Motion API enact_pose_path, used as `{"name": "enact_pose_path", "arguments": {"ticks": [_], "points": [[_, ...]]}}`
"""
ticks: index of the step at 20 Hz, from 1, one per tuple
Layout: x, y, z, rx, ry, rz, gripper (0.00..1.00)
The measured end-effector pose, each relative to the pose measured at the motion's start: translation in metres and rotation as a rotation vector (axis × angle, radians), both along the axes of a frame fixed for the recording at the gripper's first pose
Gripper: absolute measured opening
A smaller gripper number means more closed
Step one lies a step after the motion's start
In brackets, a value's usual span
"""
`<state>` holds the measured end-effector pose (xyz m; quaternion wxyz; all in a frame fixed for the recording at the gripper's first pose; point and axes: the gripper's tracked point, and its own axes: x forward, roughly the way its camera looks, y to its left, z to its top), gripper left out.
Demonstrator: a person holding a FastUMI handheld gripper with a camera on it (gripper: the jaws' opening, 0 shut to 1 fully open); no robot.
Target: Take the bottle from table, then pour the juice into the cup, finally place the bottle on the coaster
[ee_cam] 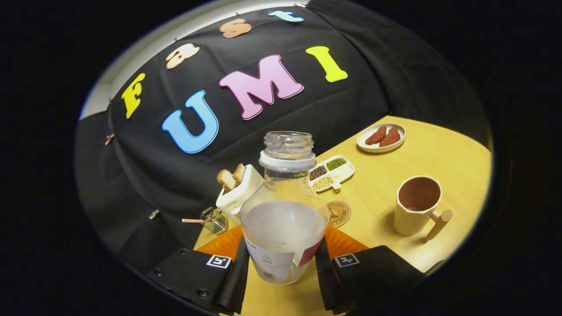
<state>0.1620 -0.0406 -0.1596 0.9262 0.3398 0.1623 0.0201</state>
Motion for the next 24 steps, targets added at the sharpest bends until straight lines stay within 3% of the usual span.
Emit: {"name": "enact_pose_path", "arguments": {"ticks": [11,24], "points": [[0.002,-0.043,-0.012,0.492,0.117,-0.101,0.70],[0.029,-0.077,-0.039,0.937,0.300,-0.329,0.69]]}}
